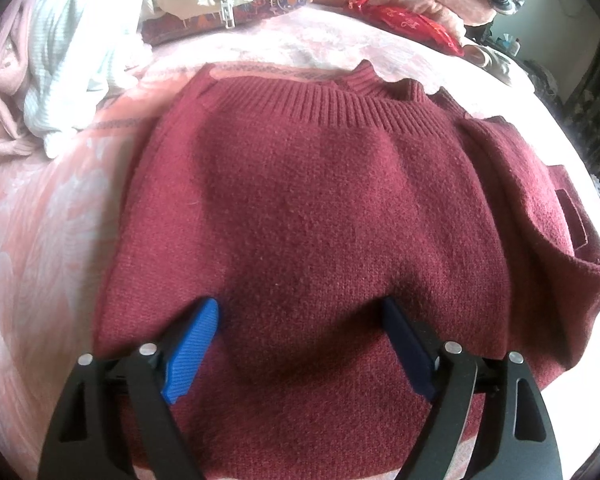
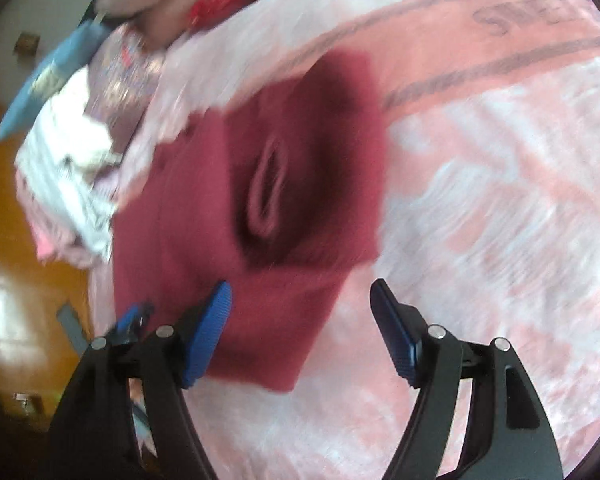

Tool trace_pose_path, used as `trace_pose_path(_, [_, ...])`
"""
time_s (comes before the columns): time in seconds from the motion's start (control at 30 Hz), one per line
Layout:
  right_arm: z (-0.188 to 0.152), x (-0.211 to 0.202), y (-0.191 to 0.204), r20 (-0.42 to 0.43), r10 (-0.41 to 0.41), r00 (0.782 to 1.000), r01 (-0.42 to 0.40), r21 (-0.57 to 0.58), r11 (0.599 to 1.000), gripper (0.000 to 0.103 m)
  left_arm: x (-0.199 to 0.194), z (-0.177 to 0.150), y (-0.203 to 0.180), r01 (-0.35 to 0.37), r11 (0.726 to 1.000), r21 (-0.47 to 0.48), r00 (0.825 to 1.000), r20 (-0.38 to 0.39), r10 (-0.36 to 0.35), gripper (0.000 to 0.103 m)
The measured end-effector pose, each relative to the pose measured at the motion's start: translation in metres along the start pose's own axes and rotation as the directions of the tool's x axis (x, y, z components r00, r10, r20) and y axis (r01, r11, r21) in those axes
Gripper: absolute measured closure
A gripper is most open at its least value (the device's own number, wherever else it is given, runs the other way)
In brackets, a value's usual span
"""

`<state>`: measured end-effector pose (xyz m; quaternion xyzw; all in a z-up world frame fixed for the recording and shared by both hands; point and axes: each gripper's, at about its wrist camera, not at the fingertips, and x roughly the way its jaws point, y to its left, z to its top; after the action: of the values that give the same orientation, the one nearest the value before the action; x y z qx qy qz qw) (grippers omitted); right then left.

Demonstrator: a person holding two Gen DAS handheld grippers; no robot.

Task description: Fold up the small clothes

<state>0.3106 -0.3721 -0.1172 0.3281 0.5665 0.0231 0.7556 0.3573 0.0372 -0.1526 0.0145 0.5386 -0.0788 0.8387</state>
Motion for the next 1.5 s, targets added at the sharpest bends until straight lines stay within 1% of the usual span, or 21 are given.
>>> trace_pose_path(0.07, [0.008, 0.009, 0.0, -0.004, -0.029, 1.0, 0.029, 0.012, 1.0, 0.032, 0.0, 0.0, 0.0, -0.003, 1.0, -0.004, 1.0, -0.003, 0.003, 0.019])
trace_pose_path(0.23, [0.02, 0.033, 0.0, -0.024, -0.149, 0.988, 0.149, -0.018, 0.989, 0.053, -0.006, 0.007, -0.007, -0.01, 1.0, -0.029, 1.0, 0.001, 0.01, 0.023])
trace_pose_path(0.3, [0.019, 0.037, -0.002, -0.031, -0.158, 0.987, 0.157, -0.038, 0.987, 0.063, -0.008, 0.014, -0.011, 0.019, 0.999, -0.043, 1.0, 0.01, -0.018, 0.026])
trace_pose_path(0.37, [0.02, 0.037, -0.003, -0.024, -0.174, 0.984, 0.173, -0.064, 0.983, 0.064, -0.007, 0.023, -0.013, 0.044, 0.996, -0.079, 0.999, 0.015, -0.043, 0.026])
trace_pose_path(0.47, [0.022, 0.039, -0.003, -0.011, -0.184, 0.983, 0.182, -0.087, 0.979, 0.068, 0.0, 0.033, -0.012, 0.045, 0.992, -0.119, 0.999, 0.02, -0.043, 0.026])
trace_pose_path(0.53, [0.022, 0.039, -0.003, -0.009, -0.171, 0.985, 0.169, -0.104, 0.98, 0.08, 0.008, 0.038, -0.008, 0.028, 0.992, -0.126, 1.0, 0.012, -0.026, 0.026])
trace_pose_path(0.63, [0.019, 0.035, 0.016, 0.035, -0.19, 0.981, 0.193, -0.2, 0.961, 0.086, 0.015, 0.042, -0.007, 0.018, 0.996, -0.09, 1.0, -0.003, -0.018, 0.024])
trace_pose_path(0.73, [0.01, 0.025, 0.056, 0.088, -0.14, 0.986, 0.162, -0.355, 0.92, 0.087, 0.016, 0.043, -0.006, 0.033, 0.998, -0.06, 0.999, -0.014, -0.034, 0.024])
trace_pose_path(0.83, [-0.013, 0.023, 0.108, 0.059, -0.019, 0.998, 0.047, -0.517, 0.855, 0.087, 0.015, 0.043, 0.001, 0.075, 0.993, -0.09, 0.997, -0.014, -0.077, 0.024])
trace_pose_path(0.87, [-0.022, 0.026, 0.125, 0.034, 0.015, 0.999, 0.007, -0.564, 0.826, 0.087, 0.014, 0.043, 0.003, 0.084, 0.992, -0.096, 0.996, -0.011, -0.085, 0.024])
trace_pose_path(0.9, [-0.036, 0.033, 0.144, 0.012, 0.04, 0.999, -0.024, -0.62, 0.784, 0.087, 0.013, 0.042, 0.005, 0.1, 0.989, -0.108, 0.995, -0.006, -0.101, 0.024])
trace_pose_path(0.97, [-0.051, 0.05, 0.163, -0.016, 0.027, 1.0, -0.031, -0.668, 0.743, 0.085, 0.012, 0.041, 0.008, 0.122, 0.985, -0.12, 0.993, 0.004, -0.122, 0.024])
trace_pose_path(1.0, [-0.056, 0.062, 0.17, -0.026, 0.003, 1.0, -0.02, -0.684, 0.729, 0.078, 0.012, 0.04, 0.01, 0.133, 0.983, -0.127, 0.991, 0.01, -0.133, 0.024])
trace_pose_path(1.03, [-0.059, 0.073, 0.172, -0.028, -0.018, 0.999, -0.006, -0.687, 0.727, 0.067, 0.011, 0.039, 0.011, 0.141, 0.981, -0.132, 0.99, 0.014, -0.14, 0.024])
trace_pose_path(1.1, [-0.058, 0.09, 0.171, -0.052, -0.025, 0.998, -0.016, -0.668, 0.744, 0.056, 0.008, 0.038, 0.013, 0.158, 0.977, -0.141, 0.987, 0.029, -0.155, 0.024])
trace_pose_path(1.17, [-0.056, 0.096, 0.165, -0.06, -0.008, 0.998, -0.033, -0.646, 0.763, 0.055, 0.004, 0.037, 0.014, 0.177, 0.972, -0.153, 0.984, 0.043, -0.172, 0.025])
trace_pose_path(1.27, [-0.048, 0.092, 0.158, -0.078, 0.026, 0.997, -0.069, -0.622, 0.78, 0.055, -0.004, 0.035, 0.01, 0.238, 0.958, -0.16, 0.971, 0.06, -0.231, 0.025])
trace_pose_path(1.3, [-0.046, 0.088, 0.154, -0.079, 0.034, 0.996, -0.075, -0.609, 0.79, 0.055, -0.007, 0.034, 0.005, 0.268, 0.949, -0.166, 0.963, 0.062, -0.262, 0.025])
trace_pose_path(1.37, [-0.046, 0.083, 0.152, -0.08, 0.041, 0.996, -0.081, -0.602, 0.795, 0.051, -0.01, 0.033, -0.003, 0.318, 0.931, -0.177, 0.948, 0.065, -0.312, 0.025])
trace_pose_path(1.43, [-0.051, 0.072, 0.145, -0.076, 0.045, 0.996, -0.082, -0.609, 0.789, 0.039, -0.013, 0.032, -0.017, 0.367, 0.913, -0.18, 0.93, 0.051, -0.364, 0.025])
trace_pose_path(1.5, [-0.059, 0.065, 0.138, -0.088, 0.038, 0.995, -0.086, -0.63, 0.772, 0.035, -0.014, 0.03, -0.036, 0.413, 0.896, -0.165, 0.91, 0.039, -0.412, 0.025])
